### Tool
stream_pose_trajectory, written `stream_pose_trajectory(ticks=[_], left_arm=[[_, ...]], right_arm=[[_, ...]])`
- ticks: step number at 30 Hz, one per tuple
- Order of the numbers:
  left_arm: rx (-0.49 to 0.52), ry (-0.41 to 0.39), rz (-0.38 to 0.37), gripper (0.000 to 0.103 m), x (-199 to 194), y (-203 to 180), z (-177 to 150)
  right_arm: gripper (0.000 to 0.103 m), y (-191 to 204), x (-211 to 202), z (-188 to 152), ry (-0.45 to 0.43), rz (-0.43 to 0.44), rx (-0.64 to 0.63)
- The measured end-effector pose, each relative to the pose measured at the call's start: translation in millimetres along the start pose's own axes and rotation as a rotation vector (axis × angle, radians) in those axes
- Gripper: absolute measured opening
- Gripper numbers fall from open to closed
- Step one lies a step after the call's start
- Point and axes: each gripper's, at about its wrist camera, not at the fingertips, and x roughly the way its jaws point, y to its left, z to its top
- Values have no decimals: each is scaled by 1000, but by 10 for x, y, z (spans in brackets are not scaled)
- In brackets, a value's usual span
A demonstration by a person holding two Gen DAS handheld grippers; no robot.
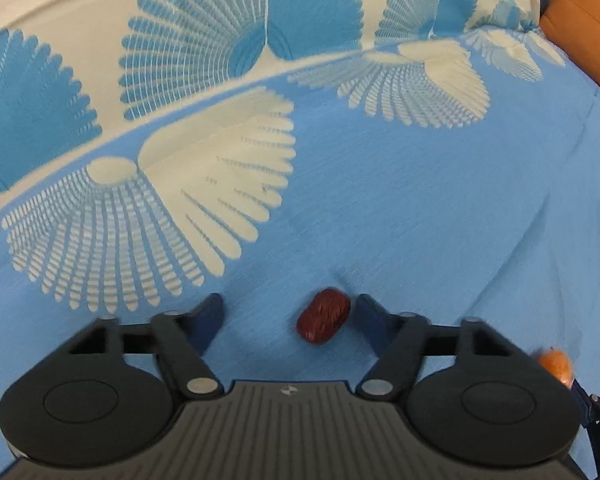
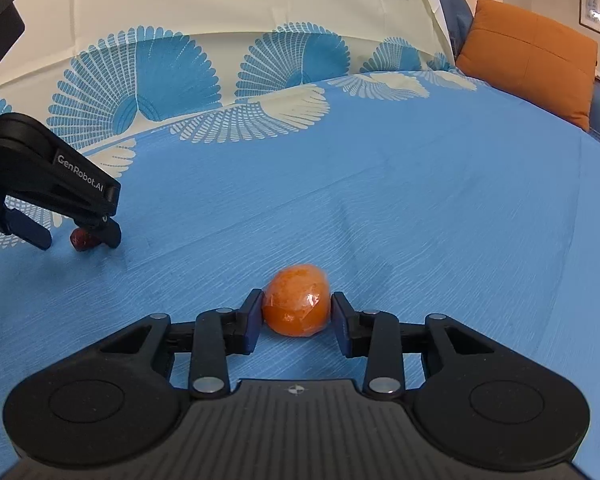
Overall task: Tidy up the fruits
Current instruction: 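Grasp the loose red date with the left tool while the right tool grasps the wrapped mandarin, then carry the red date and wrapped mandarin toward the plate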
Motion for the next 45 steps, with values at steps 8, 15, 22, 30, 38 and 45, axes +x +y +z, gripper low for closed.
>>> stream_pose_trajectory(ticks=[8, 15, 22, 30, 38, 45], left_arm=[[-35, -28, 24, 22, -518, 67, -209], [-104, -3, 119, 22, -1570, 265, -801], [-215, 56, 202, 22, -2462, 522, -1590], [-281, 37, 256, 22, -3624, 746, -2572], [-391, 51, 281, 22, -4418, 835, -3656], [-431, 31, 302, 22, -4729, 793, -4297]], right_arm=[[35, -51, -103, 52, -97, 46, 44], [35, 21, -303, 3, -121, 81, -7], [35, 75, -1242, 152, -190, 197, -45], [35, 17, -2767, -26, -219, 495, -207], [35, 131, -3812, -462, -64, 768, -353], [35, 283, -4294, -916, 4, 863, -503]])
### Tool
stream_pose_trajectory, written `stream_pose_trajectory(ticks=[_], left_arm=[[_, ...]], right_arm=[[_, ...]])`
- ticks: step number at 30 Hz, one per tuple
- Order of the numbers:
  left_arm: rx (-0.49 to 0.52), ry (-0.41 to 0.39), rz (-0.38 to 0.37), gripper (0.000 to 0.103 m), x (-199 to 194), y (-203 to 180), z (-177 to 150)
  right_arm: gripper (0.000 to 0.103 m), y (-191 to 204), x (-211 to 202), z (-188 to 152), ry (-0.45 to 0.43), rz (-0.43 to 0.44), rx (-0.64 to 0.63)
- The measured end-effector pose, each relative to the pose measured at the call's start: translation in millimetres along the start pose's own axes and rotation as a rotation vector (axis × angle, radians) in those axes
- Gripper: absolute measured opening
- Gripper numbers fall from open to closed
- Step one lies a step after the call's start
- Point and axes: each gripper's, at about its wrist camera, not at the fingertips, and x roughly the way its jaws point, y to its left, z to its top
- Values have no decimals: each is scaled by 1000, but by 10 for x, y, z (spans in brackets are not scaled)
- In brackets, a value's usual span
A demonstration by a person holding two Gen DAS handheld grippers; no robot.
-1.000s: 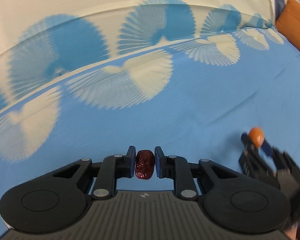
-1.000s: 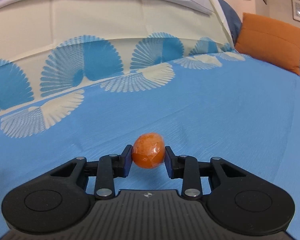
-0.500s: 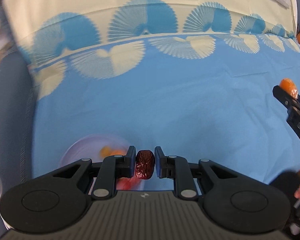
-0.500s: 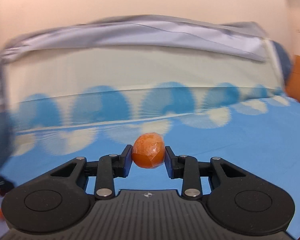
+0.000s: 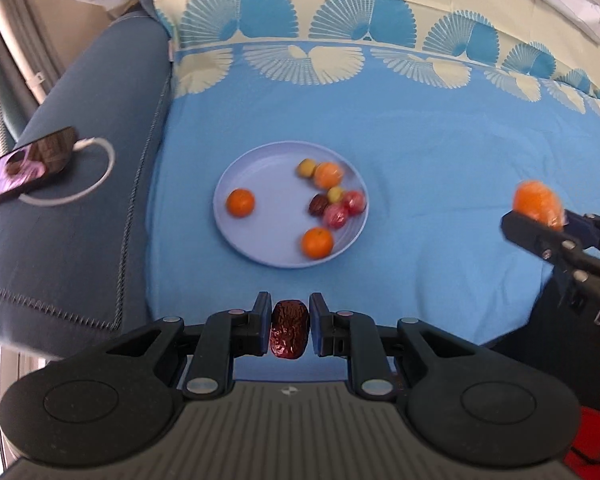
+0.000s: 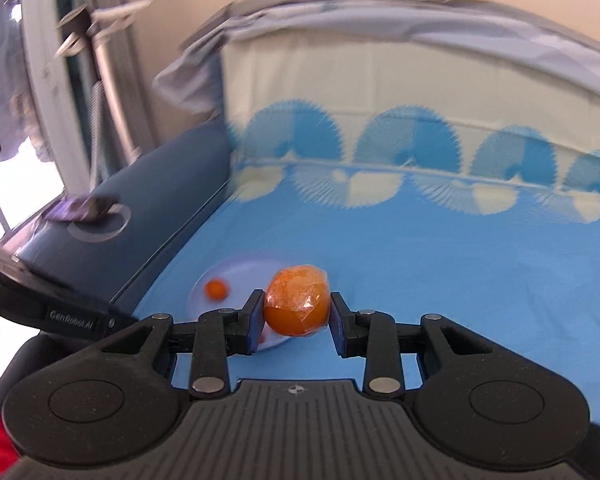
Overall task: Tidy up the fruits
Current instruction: 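Carry the red date and wrapped mandarin toward the plate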
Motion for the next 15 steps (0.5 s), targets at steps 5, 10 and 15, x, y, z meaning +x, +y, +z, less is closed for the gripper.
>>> stream_pose_trajectory(ticks=[5, 10, 15], left_arm=[[-43, 2, -22, 22, -22, 114, -161], [-65, -26, -22, 22, -82, 183, -188], [-93, -38, -41, 22, -151, 225, -225]], right_arm=[[35, 277, -56, -104, 33, 0, -71], [35, 370, -120, -117, 34, -10, -104], [35, 378, -125, -118, 40, -3, -116]])
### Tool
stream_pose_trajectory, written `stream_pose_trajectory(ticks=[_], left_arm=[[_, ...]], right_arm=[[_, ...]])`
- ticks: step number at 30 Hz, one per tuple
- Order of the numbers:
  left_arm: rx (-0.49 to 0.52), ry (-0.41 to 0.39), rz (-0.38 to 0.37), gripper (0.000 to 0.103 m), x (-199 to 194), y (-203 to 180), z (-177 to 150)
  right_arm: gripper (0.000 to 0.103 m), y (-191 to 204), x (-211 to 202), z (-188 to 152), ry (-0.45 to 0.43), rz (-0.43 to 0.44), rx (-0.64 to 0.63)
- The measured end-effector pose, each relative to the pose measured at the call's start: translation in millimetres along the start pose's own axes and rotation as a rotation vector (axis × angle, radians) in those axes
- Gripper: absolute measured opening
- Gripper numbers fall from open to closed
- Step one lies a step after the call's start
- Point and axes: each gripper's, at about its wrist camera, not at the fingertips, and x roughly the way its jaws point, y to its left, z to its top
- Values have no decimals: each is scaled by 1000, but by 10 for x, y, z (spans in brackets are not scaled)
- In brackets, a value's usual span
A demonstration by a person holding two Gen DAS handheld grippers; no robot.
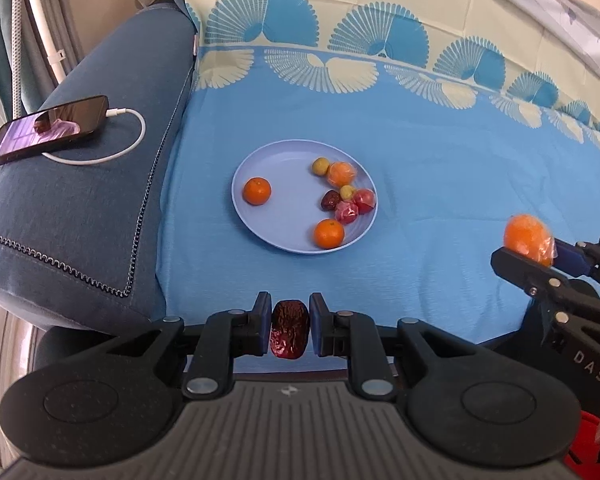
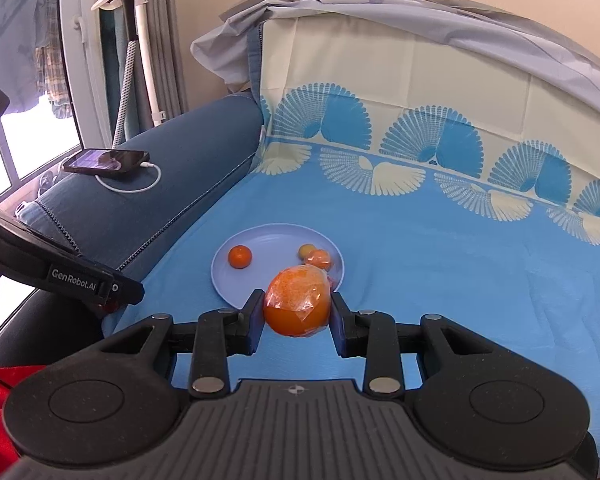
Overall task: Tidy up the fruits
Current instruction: 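Carry the red date and wrapped mandarin toward the plate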
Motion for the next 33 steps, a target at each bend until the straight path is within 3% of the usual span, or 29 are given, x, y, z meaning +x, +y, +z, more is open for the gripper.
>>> stream_pose_trajectory(ticks=[33], left_arm=[[-19, 67, -27, 22, 304, 42, 95]], right_arm=[[35, 12, 290, 21, 92, 10, -8]])
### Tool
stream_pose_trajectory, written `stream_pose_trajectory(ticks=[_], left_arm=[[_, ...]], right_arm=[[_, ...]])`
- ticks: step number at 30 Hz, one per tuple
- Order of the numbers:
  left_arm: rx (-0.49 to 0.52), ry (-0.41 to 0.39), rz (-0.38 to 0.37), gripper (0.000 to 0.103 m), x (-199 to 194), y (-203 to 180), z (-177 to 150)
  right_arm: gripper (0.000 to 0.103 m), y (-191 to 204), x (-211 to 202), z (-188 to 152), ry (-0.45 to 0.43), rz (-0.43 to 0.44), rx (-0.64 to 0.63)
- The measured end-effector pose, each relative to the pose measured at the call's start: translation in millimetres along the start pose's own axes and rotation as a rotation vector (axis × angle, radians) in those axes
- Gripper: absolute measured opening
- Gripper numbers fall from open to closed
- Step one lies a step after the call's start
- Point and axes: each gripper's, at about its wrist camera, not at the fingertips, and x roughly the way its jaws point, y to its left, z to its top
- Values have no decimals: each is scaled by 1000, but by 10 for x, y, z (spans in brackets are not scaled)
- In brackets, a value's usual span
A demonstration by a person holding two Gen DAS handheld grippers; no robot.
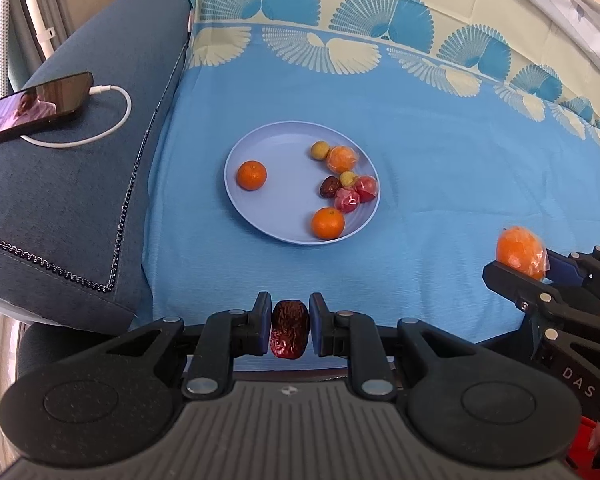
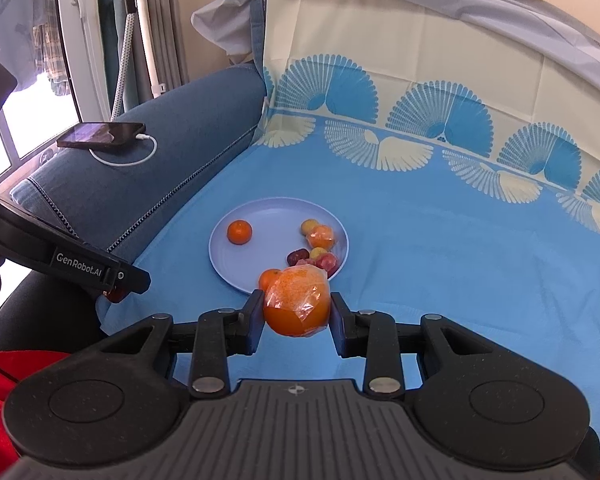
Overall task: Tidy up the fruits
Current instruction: 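Carry the red date and wrapped mandarin toward the plate, then lower both fruits onto the plate and open both tools to release them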
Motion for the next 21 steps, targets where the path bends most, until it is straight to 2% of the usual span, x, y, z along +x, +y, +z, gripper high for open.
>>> stream_pose_trajectory(ticks=[8, 16, 21], left_arm=[[-24, 6, 13, 22, 188, 126, 194], [-5, -38, 52, 22, 533, 217, 769], [9, -59, 42, 22, 774, 178, 1085]], right_arm=[[35, -16, 242, 28, 45, 8, 7], [35, 43, 756, 266, 53, 38, -17], [35, 57, 1169, 448, 65, 51, -28]])
